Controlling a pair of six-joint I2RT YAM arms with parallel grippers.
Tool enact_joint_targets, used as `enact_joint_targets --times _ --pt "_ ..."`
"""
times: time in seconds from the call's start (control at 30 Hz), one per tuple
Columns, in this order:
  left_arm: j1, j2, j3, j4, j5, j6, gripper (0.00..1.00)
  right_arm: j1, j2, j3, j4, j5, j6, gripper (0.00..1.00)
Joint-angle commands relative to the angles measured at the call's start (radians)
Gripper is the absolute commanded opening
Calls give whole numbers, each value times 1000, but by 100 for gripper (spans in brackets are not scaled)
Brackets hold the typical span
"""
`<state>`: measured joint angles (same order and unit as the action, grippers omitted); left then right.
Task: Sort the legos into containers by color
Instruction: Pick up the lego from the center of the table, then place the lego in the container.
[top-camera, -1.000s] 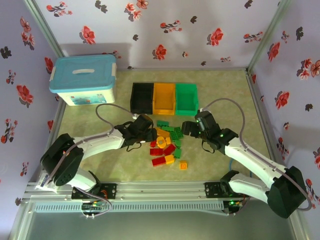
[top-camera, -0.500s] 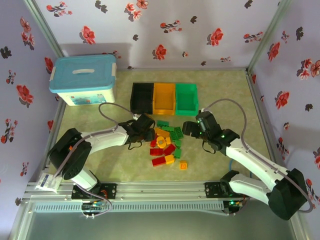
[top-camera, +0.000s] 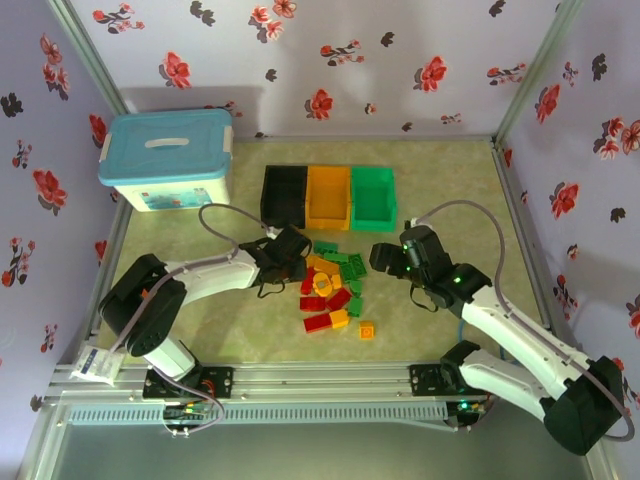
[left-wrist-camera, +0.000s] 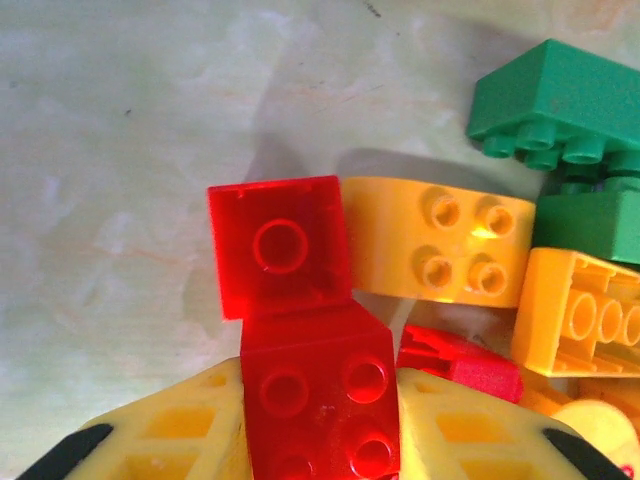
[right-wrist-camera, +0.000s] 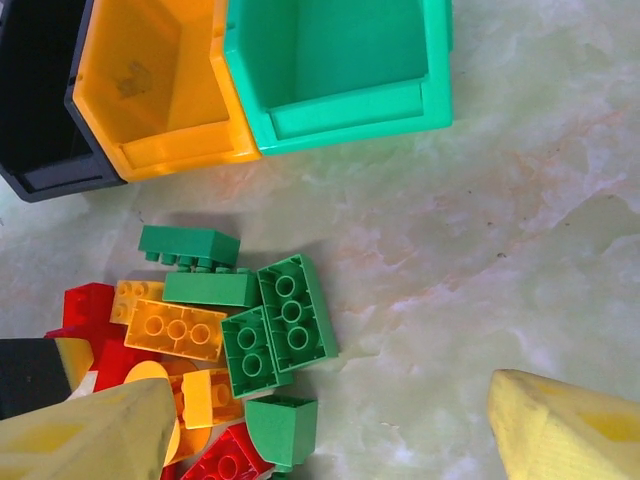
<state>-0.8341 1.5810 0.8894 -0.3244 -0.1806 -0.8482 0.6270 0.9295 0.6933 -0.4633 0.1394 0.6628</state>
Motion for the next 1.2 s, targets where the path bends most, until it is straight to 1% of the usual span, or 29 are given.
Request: enact_joint_targets --times 0.0,0.1,0.2,0.3,0.43,0.53,0.63,0.7,0.8,0.93,1.07,1.17 --pt "-5 -103 17 -61 -54 -7 27 7 -16 45 -60 20 24 81" --pt "8 -152 30 -86 -58 13 26 7 8 87 -142 42 30 81" --pt "37 -159 71 -112 -54 46 26 7 27 122 -199 40 23 81" --pt "86 -138 148 -150 -44 98 26 7 19 121 -213 32 29 81" --pt "177 -94 262 -176 -7 161 26 7 6 82 -187 14 37 81" --pt "256 -26 355 -163 45 198 25 7 16 71 -193 -10 40 81" --pt "315 52 451 -171 84 214 25 8 18 31 -141 -24 43 80" --pt "335 97 508 -179 87 244 25 8 39 25 -109 -33 32 79" --pt "363 164 568 -178 93 266 25 8 122 68 -105 -57 1 79" --pt "396 258 649 -177 118 282 25 9 211 100 -86 -86 12 77" --pt "410 363 754 -216 130 301 25 17 223 75 -22 -101 43 77" --pt "411 430 833 -262 132 314 27 19 226 84 -26 -101 37 77"
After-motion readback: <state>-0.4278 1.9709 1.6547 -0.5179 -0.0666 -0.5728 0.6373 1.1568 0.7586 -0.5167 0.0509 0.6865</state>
